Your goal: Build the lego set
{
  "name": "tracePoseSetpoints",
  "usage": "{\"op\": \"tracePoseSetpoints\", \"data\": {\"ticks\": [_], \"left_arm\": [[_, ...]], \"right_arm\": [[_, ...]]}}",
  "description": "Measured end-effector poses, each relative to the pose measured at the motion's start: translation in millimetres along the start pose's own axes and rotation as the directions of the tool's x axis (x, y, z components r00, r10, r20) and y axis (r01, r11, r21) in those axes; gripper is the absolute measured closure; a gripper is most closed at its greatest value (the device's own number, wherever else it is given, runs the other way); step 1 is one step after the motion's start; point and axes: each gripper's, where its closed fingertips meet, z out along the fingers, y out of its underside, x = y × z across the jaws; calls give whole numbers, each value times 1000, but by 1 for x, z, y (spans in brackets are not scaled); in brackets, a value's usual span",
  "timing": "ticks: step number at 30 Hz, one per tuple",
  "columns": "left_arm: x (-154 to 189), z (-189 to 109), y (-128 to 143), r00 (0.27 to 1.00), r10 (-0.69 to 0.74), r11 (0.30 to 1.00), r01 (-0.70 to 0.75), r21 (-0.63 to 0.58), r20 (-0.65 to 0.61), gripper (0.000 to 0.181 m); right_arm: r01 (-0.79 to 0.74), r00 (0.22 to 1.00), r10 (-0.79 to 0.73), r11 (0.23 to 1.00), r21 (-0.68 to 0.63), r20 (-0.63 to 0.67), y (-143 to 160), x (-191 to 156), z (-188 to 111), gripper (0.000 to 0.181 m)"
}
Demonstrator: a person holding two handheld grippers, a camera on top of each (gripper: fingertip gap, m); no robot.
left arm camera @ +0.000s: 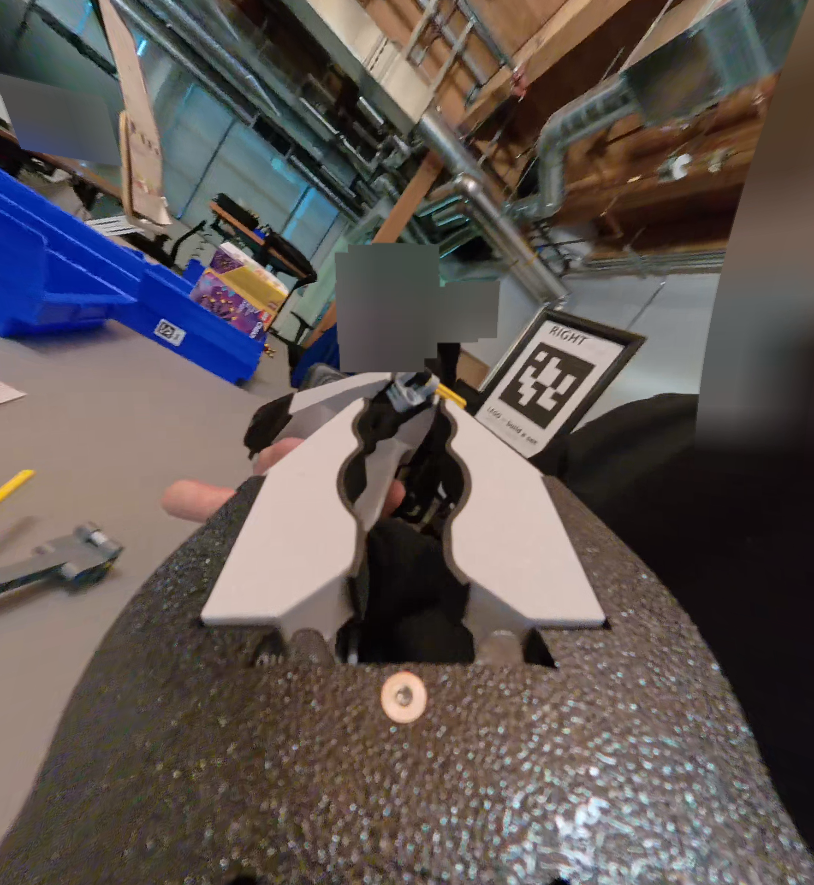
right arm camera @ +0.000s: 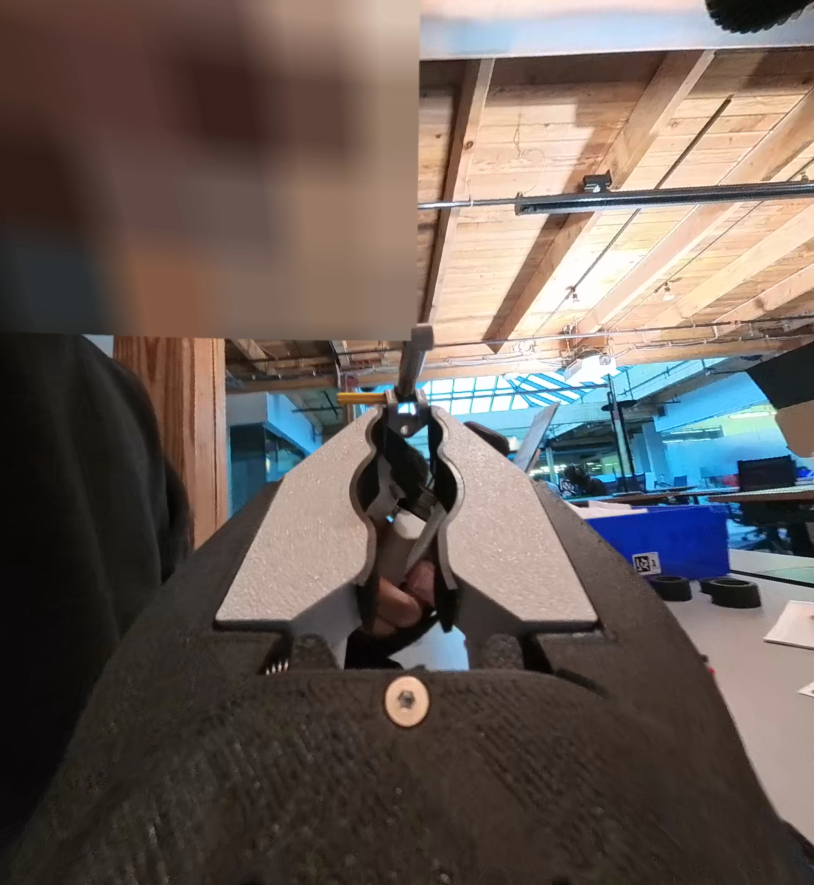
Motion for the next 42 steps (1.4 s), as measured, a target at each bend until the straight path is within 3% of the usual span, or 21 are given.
{"op": "tracePoseSetpoints", "data": {"ticks": [7,14,18,22,26,30,32,35,42], "left_arm": [[9,-1,1,981,-127,991,132,27,-144,161],[3,1,3,963,-200,975,213,56,-184,169],[-10,-3,3,984,-149,986,155,61,-94,171],[-35,-14,1,989,43,999,-46,22,139,175],[-53,-29,-1,885,330,944,-305,-127,328,172],[-59,-36,4,754,544,837,-461,-294,367,151],[-61,-34,14,722,605,791,-494,-363,335,142],[-66,-30,28,708,642,751,-502,-430,295,130],[-85,-39,55,642,733,617,-489,-616,224,135]], "right_arm": [[92,995,-90,993,-72,34,2,-9,1,166],[146,989,-146,984,-104,15,4,-7,-1,166],[224,972,-235,951,-212,-27,9,3,-7,166],[294,935,-347,875,-385,-75,16,20,-18,167],[220,882,-426,748,-626,-200,30,51,-39,166],[143,843,-495,583,-800,-210,46,64,-58,166],[108,825,-525,511,-853,-210,50,68,-65,167],[20,865,-471,377,-926,-173,67,63,-75,166],[74,867,-498,77,-994,26,77,58,-91,166]]}}
